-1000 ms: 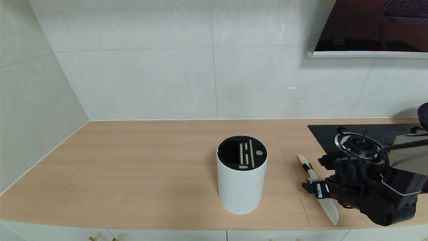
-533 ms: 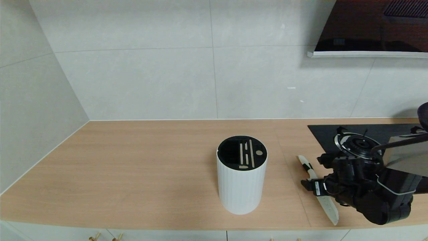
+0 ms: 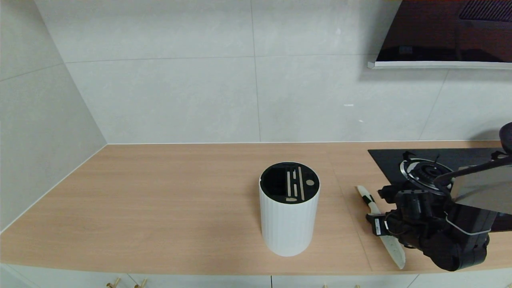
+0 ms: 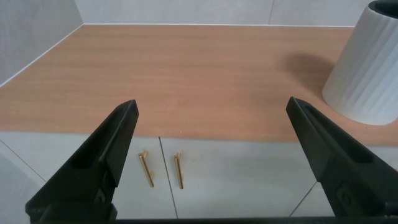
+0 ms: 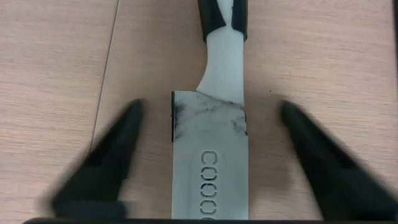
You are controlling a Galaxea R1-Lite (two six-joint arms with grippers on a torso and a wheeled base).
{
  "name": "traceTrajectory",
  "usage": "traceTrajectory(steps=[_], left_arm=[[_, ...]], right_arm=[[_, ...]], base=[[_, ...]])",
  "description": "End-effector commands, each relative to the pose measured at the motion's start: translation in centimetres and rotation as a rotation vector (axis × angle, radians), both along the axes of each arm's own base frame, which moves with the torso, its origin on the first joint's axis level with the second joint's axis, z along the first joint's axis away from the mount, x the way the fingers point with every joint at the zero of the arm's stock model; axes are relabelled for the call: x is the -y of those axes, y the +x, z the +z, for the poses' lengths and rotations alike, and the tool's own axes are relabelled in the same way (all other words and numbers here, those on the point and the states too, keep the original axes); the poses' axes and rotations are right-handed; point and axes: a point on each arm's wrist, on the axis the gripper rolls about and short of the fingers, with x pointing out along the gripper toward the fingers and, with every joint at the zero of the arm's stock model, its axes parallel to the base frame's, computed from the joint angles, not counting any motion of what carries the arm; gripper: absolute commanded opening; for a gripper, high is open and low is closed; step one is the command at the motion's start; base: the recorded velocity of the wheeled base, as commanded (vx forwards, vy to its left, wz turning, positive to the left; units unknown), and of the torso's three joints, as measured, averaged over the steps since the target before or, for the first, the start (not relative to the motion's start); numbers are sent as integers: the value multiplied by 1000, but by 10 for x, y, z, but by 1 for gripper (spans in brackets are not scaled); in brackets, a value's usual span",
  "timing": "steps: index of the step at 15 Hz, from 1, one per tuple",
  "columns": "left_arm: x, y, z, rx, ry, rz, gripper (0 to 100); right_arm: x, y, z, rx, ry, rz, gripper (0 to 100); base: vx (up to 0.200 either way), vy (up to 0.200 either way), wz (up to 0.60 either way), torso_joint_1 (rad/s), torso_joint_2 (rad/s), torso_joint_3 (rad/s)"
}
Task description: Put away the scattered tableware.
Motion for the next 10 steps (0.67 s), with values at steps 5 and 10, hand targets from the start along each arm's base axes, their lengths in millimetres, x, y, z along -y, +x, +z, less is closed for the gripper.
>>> traceTrajectory(steps=[5, 10], left_arm=[[0, 0, 0, 0, 0, 1, 100], [0, 0, 0, 0, 1, 1, 100]], right_arm=[[0, -1, -5, -17, -8, -7, 0], [0, 2, 8, 77, -2, -25, 0]], base=[[0, 0, 0, 0, 0, 0], [0, 0, 0, 0, 0, 0]])
